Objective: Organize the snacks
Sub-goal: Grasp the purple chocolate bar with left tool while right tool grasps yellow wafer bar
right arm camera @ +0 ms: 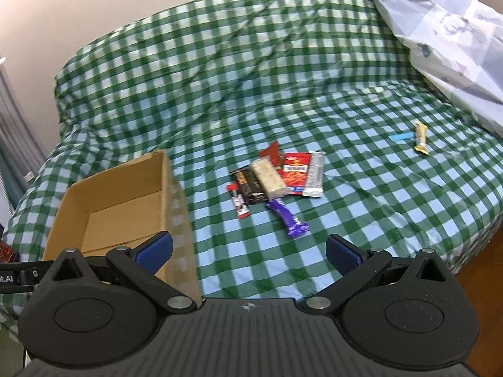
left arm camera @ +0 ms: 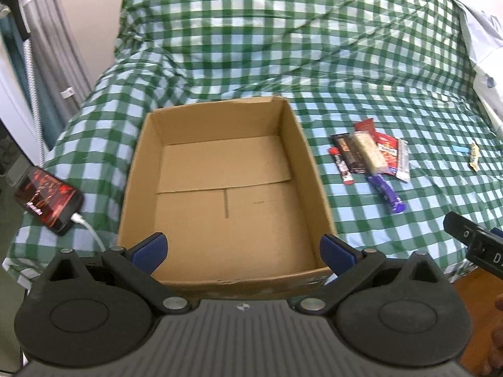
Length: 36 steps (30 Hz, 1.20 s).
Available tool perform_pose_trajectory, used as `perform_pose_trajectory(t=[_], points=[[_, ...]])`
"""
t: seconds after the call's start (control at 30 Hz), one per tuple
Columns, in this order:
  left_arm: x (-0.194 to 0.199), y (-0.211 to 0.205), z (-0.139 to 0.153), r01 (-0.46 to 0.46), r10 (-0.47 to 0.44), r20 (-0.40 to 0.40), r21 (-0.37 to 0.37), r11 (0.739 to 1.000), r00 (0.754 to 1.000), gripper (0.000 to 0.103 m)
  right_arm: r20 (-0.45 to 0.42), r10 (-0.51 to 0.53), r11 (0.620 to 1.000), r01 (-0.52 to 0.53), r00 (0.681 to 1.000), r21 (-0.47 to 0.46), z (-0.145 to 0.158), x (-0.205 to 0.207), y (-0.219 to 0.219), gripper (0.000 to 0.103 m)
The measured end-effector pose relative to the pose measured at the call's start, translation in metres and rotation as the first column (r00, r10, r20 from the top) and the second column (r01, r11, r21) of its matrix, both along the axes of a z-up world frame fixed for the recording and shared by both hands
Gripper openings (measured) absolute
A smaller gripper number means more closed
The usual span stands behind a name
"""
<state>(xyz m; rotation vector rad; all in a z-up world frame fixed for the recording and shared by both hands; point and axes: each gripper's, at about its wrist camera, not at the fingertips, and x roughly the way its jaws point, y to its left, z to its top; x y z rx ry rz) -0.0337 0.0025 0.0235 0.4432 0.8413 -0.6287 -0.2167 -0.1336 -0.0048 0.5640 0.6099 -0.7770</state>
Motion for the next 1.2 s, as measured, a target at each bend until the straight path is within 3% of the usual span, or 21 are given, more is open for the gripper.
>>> perform_pose_trajectory(t=[0.37, 0.67, 1.0, 1.2], points=[[-0.017, -0.072, -0.008, 0.102, -0.102, 0.01, 0.027, 0.994, 0.995, 0.103, -0.018, -0.123, 0.992, 0.124, 0.992, 0.035, -0.02, -0.029, -0.049, 0.103], [-0.033, -0.147, -0.028, 0.203, -0.203, -0.005, 0.043, 0.978, 0.979, 0.103, -0.07, -0.255, 0.966, 0.258, 0.964, 0.034, -0.045, -0.061, -0.091, 0.103], [-0.021, -0.231, -0.084, 0.237, -0.223, -0.159, 0.068, 0.969, 0.962, 0.103, -0.098, -0.375, 0.926, 0.377, 0.922, 0.002, -0.075, -0.09, -0.17, 0.103], [-0.013, -0.288, -0.135, 0.243, -0.214, -0.227, 0.108, 0.964, 0.95, 0.103, -0.052, -0.443, 0.89, 0.432, 0.895, -0.145, -0.1, -0.092, -0.28, 0.103]])
